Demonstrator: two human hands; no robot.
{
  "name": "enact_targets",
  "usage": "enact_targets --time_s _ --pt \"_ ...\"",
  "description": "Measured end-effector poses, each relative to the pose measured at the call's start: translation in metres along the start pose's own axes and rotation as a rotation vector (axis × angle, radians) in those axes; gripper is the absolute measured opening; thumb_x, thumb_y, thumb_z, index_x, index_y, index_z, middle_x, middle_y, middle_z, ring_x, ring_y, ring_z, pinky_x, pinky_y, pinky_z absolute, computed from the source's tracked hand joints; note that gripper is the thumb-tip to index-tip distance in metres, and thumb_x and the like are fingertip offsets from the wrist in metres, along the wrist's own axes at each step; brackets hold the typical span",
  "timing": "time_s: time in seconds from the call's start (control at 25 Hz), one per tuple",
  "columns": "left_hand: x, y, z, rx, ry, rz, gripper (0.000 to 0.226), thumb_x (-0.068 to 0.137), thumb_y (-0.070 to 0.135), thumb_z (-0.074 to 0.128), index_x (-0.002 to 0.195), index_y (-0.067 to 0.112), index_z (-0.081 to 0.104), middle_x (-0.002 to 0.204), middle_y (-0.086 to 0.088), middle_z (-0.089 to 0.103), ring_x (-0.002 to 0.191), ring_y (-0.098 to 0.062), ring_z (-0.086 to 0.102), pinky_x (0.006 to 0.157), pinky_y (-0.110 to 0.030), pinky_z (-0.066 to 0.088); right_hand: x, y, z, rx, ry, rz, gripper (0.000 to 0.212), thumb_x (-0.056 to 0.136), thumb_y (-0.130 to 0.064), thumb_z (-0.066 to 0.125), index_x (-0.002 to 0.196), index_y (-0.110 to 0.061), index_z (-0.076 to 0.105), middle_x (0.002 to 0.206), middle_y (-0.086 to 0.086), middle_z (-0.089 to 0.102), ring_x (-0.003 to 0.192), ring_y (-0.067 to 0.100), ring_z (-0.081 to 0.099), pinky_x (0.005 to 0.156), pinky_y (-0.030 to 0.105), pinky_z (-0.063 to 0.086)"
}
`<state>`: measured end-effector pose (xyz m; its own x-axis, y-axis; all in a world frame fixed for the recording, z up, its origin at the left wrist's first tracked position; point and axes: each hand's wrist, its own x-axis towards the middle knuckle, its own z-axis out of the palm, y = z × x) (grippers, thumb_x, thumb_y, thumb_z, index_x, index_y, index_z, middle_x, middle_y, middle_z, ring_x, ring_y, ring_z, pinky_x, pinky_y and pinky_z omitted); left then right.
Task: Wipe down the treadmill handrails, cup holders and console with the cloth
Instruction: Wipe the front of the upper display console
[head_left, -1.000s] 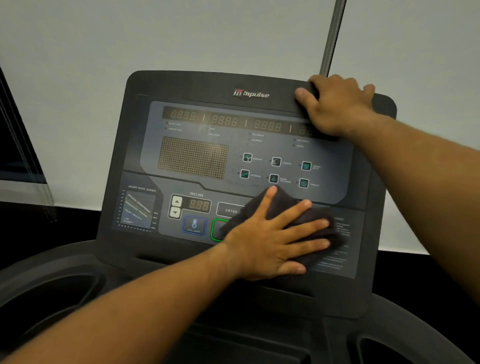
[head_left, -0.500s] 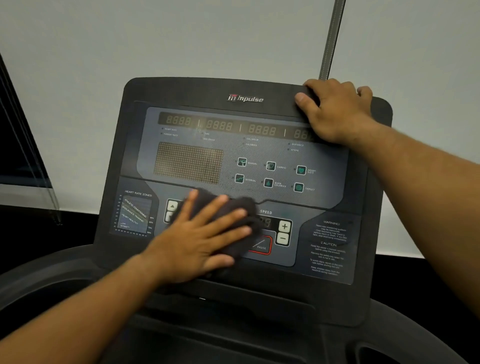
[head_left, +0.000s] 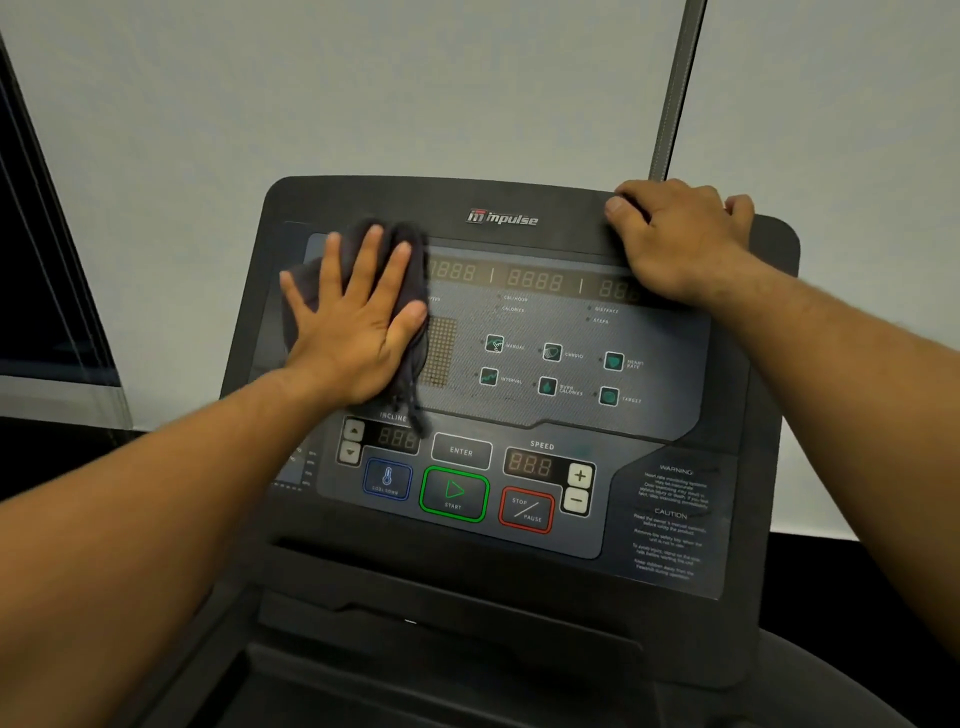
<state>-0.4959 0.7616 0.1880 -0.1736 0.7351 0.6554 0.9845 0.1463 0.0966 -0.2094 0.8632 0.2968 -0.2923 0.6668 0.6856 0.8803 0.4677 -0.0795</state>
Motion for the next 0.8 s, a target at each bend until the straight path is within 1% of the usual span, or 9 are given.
enact_targets --time_s 0.16,0.28,0.4,0.52,0.6,0.68,0.8 --pt "0.046 0.019 -0.014 -0.021 0.011 0.061 0.062 0.099 0.059 0.016 0.154 0.038 -0.003 0.162 0.011 -0.015 0.147 -0.023 -0.022 0.107 -0.068 -0.016 0.0 0.002 0.0 0.022 0.012 -0.014 0.043 0.097 -0.053 0.023 0.111 -0.033 0.059 0.114 0.003 0.061 0.114 0.032 0.049 0.105 0.055 0.019" --pt "0.053 0.028 -0.014 -0.052 0.087 0.067 0.06 0.1 0.056 0.017 0.155 0.036 0.002 0.163 0.01 -0.01 0.148 -0.022 -0.018 0.11 -0.067 -0.013 -0.001 0.003 0.0 0.026 0.012 -0.027 0.043 0.097 -0.053 0.022 0.11 -0.034 0.058 0.112 0.002 0.062 0.113 0.031 0.049 0.104 0.055 0.02" --pt "0.013 0.029 0.002 -0.074 0.127 0.069 0.06 0.1 0.054 0.016 0.155 0.034 0.005 0.164 0.009 -0.007 0.149 -0.021 -0.016 0.112 -0.065 -0.011 -0.003 0.001 0.002 0.021 0.029 -0.02 0.044 0.095 -0.056 0.023 0.111 -0.034 0.058 0.114 0.002 0.062 0.114 0.03 0.049 0.103 0.055 0.02" --pt "-0.049 0.028 0.024 -0.045 0.113 0.069 0.063 0.097 0.057 0.013 0.154 0.033 0.003 0.163 0.01 -0.009 0.148 -0.02 -0.017 0.113 -0.064 -0.01 -0.003 0.0 0.001 0.013 0.031 -0.019 0.046 0.096 -0.056 0.024 0.118 -0.034 0.057 0.121 0.004 0.06 0.117 0.032 0.047 0.104 0.054 0.018" --pt "-0.071 0.029 0.035 -0.02 0.103 0.063 0.062 0.097 0.058 0.012 0.153 0.033 0.001 0.162 0.01 -0.008 0.149 -0.021 -0.017 0.112 -0.065 -0.01 -0.003 0.0 0.0 0.012 0.028 -0.015 0.046 0.097 -0.055 0.024 0.122 -0.034 0.056 0.123 0.004 0.059 0.119 0.032 0.046 0.104 0.053 0.018" --pt "-0.057 0.03 0.032 -0.013 0.101 0.09 0.063 0.097 0.06 0.011 0.153 0.033 0.001 0.163 0.009 -0.007 0.149 -0.022 -0.016 0.11 -0.067 -0.011 -0.003 -0.001 0.0 0.009 0.033 -0.008 0.046 0.096 -0.055 0.024 0.119 -0.034 0.057 0.121 0.003 0.06 0.118 0.031 0.047 0.104 0.054 0.019" --pt "0.003 0.041 0.011 0.004 0.117 0.145 0.064 0.096 0.061 0.011 0.154 0.036 0.005 0.164 0.01 -0.004 0.149 -0.024 -0.013 0.108 -0.069 -0.01 -0.002 -0.003 0.001 0.009 0.025 -0.003 0.045 0.096 -0.055 0.023 0.116 -0.034 0.057 0.119 0.002 0.061 0.116 0.03 0.047 0.104 0.055 0.019"
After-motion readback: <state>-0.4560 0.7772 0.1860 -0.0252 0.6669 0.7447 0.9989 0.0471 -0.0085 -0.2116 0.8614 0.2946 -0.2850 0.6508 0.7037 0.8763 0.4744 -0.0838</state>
